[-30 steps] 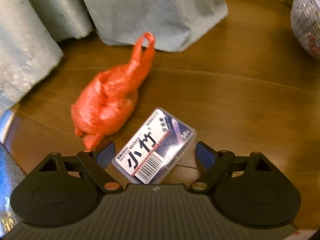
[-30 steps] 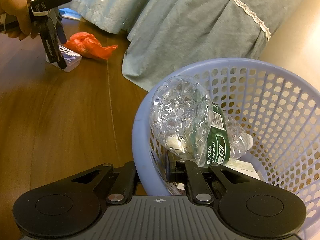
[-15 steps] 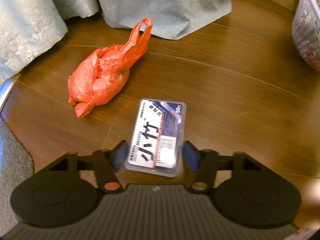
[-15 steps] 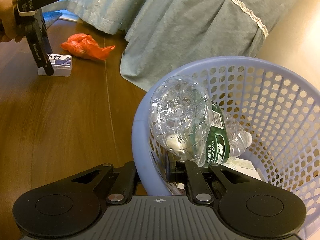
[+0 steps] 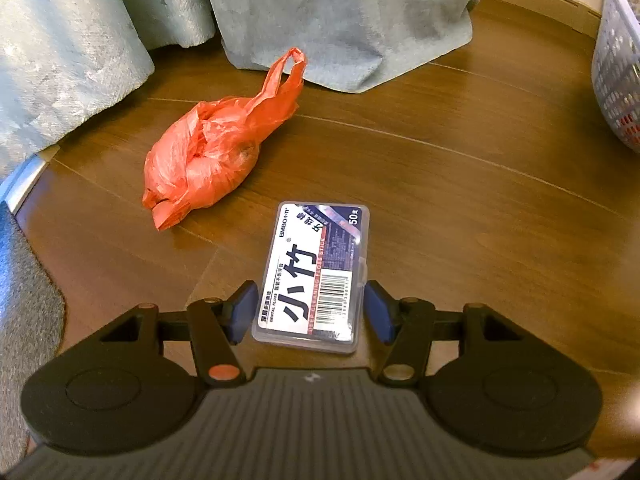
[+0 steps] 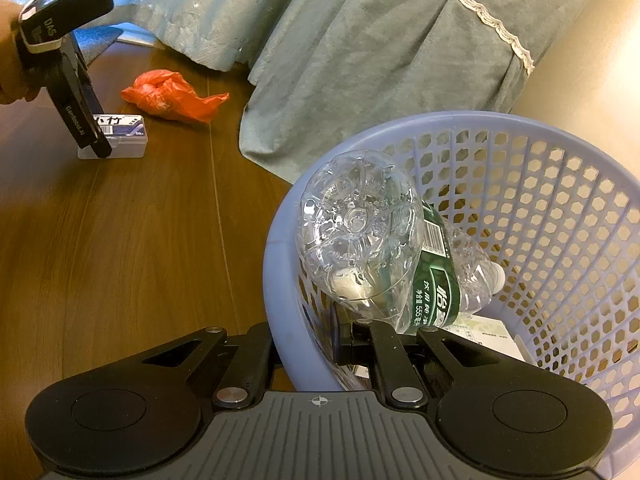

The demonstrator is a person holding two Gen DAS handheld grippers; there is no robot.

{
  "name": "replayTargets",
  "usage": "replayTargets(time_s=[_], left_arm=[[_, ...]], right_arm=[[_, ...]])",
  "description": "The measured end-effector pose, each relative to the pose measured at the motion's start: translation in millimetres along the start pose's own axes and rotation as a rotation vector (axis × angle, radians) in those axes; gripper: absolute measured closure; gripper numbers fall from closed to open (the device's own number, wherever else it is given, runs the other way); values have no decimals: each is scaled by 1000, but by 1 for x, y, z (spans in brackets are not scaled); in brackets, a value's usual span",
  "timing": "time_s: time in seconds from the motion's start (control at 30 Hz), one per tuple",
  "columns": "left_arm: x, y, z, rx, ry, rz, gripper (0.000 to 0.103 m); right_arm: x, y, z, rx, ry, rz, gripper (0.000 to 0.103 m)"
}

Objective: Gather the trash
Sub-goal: 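Lower the left tool onto the clear toothpick box and grasp it, then carry the toothpick box into the wastebasket and open the left tool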

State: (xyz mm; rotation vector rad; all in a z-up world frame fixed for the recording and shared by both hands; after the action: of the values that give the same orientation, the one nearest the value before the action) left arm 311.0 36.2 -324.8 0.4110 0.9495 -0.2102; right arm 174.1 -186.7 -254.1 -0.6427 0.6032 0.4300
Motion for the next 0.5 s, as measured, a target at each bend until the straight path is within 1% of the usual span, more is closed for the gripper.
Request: replayTargets(time_s=[0.13,0.37,0.5], left_arm=[[-10,-6,-8,9,-11,12,51],[-36,-12,-15,-15,7,-10,51],[-55,-15,-15,-11,-1,-19,51]], right_arm=[[0,-1,0,2,-2,0,97],[0,-2,0,10,-4,1,97],[-1,-1,-1,14,-4,-1,97]])
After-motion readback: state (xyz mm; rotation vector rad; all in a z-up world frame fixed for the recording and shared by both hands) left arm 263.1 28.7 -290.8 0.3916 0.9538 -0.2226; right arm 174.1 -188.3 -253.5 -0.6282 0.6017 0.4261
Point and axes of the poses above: each gripper's, at about its wrist camera, not at the fingertips, and x roughly the way its jaws point, y to its left, z to its top, the point moved 6 cm from there along x, roughly the way its jaws point, and after that the axes turned 6 degrees about z, right-handed, at the moved point
